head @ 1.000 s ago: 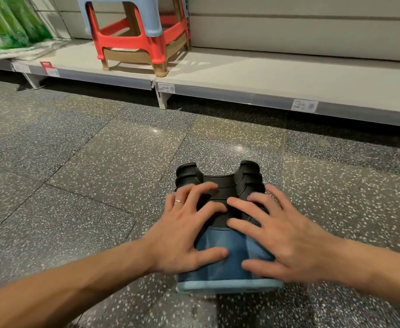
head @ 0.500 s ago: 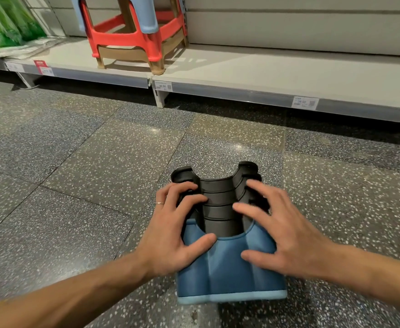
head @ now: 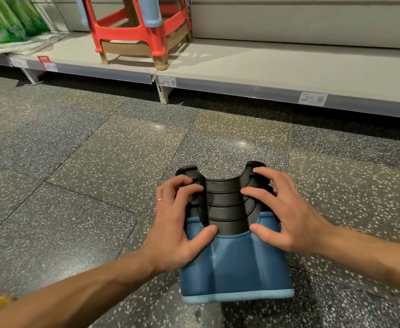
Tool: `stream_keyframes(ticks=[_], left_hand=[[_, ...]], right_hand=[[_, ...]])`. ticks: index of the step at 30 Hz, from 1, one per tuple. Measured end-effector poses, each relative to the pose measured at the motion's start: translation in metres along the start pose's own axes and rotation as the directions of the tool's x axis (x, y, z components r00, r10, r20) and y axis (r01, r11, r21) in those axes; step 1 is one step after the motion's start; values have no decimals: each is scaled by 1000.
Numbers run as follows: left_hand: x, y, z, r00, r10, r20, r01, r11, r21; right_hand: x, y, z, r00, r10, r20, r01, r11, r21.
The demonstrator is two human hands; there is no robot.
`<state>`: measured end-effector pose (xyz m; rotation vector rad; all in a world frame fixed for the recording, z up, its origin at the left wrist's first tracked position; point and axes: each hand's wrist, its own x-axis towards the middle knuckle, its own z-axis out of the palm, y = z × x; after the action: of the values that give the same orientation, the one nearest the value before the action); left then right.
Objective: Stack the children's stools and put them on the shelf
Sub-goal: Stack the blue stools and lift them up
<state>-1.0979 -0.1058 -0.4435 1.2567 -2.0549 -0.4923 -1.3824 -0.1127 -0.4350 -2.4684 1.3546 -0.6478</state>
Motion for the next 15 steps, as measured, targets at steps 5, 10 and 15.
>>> stream_keyframes(ticks=[5,10,15], left_hand=[[0,-9,4,997,-39,70,49,987,-153],[15,-21,1,995,-45,87,64,972,-227],[11,-22,3,997,-65,44,74,969,-236]], right_hand=[[-7,0,4,995,96,8,-96,992,78],[1,1,10,971,237,43,-240,942,234],[4,0,14,976,217,-2,-210,944,256]])
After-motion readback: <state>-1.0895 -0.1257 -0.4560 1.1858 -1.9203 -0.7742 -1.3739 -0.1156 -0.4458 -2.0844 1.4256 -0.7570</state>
